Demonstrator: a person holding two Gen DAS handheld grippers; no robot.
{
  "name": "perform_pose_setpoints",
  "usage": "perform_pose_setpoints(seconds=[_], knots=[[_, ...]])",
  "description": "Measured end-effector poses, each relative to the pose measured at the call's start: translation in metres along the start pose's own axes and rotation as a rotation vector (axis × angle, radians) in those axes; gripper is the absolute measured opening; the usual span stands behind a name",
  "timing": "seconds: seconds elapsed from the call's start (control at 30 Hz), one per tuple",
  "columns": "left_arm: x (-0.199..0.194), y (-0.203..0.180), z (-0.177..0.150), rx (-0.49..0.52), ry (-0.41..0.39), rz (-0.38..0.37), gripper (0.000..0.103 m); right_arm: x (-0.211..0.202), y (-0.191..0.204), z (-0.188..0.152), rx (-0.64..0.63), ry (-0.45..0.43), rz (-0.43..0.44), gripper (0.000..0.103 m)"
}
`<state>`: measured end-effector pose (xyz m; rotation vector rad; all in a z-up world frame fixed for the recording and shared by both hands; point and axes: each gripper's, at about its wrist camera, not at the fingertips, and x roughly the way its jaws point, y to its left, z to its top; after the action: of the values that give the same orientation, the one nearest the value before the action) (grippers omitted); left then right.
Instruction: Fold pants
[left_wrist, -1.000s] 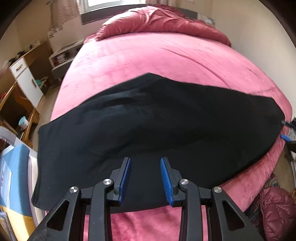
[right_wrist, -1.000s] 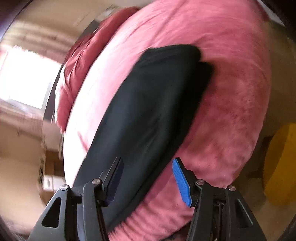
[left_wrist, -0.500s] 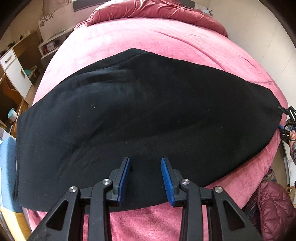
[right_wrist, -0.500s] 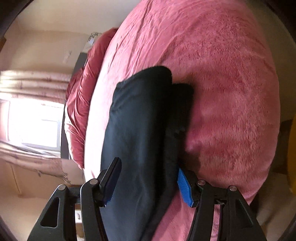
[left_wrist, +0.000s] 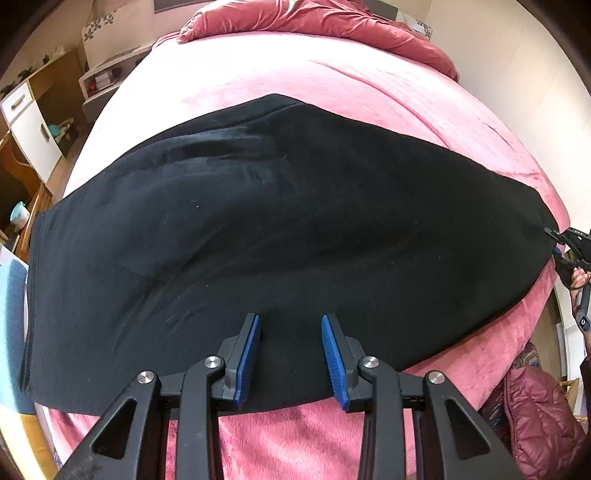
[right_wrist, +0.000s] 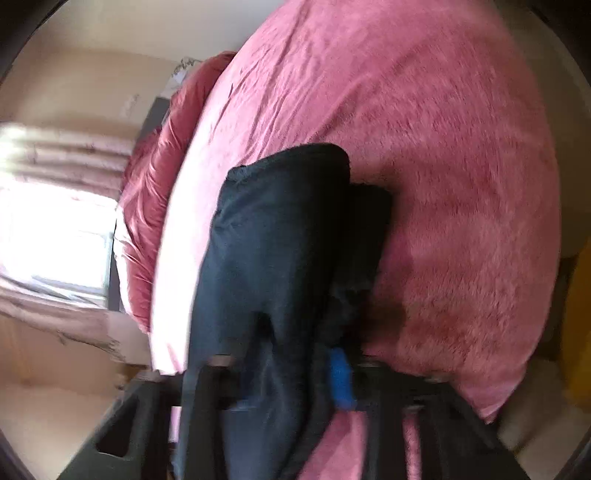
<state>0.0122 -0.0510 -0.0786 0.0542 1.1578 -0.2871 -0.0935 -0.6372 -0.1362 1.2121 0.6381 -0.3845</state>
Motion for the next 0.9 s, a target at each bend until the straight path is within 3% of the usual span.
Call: perform_pose_setpoints(seconds=[0.2,0.33,0.5,0.63,0.9], knots=[[0.000,0.024,0.008,-0.070,-0.002,-0.032,0.035,-0.018,0.075,-0.008,-0.261,0.013,0.031,0.014],[-0.001,0.041,0.009,-0.134,0.005,-0.074,0.035,-0.023,0.134,-0.035,-0.458,0.053,0.061,0.014],[-0.006,0.060,0.011,-0.179,0.002,-0.121,0.035,-0.012,0.194,-0.090,-0.652,0.126,0.096,0.014],[-0.011,0.076,0.015,-0.203,-0.022,-0.140,0.035,0.007,0.234,-0.156,-0.817,0.237,0.121,0.014],[-0.016,0.101,0.010,-0.254,-0.024,-0.197,0.035,0.059,0.257,-0.281,-1.105,0.458,0.074,0.013]])
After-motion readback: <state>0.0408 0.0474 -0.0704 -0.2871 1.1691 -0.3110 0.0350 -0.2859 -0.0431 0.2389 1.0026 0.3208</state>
